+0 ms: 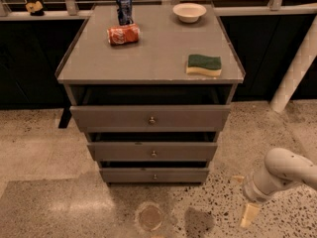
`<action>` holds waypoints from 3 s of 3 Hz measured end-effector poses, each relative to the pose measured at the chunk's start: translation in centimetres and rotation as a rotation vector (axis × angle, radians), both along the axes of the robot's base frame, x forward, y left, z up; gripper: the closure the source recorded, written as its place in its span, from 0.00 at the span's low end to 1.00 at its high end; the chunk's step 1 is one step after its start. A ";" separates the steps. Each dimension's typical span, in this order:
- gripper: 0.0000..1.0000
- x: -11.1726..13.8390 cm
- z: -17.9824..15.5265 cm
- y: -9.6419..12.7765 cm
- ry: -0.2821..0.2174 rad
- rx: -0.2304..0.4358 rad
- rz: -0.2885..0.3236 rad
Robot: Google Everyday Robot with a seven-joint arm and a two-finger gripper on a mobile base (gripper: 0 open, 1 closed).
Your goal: Open middle drawer
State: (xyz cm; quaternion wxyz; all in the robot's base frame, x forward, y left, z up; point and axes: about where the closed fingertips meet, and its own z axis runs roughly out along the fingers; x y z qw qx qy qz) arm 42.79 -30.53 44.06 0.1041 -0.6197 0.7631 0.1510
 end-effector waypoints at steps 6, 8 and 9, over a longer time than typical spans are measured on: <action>0.00 10.4 -1.2 9.1 -0.351 -0.069 0.214; 0.00 12.1 -1.4 9.4 -0.422 -0.062 0.189; 0.00 15.0 -1.4 10.1 -0.478 -0.058 0.185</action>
Offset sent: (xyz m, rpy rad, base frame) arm 0.0958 0.0711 0.0095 0.0524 -0.3609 0.0871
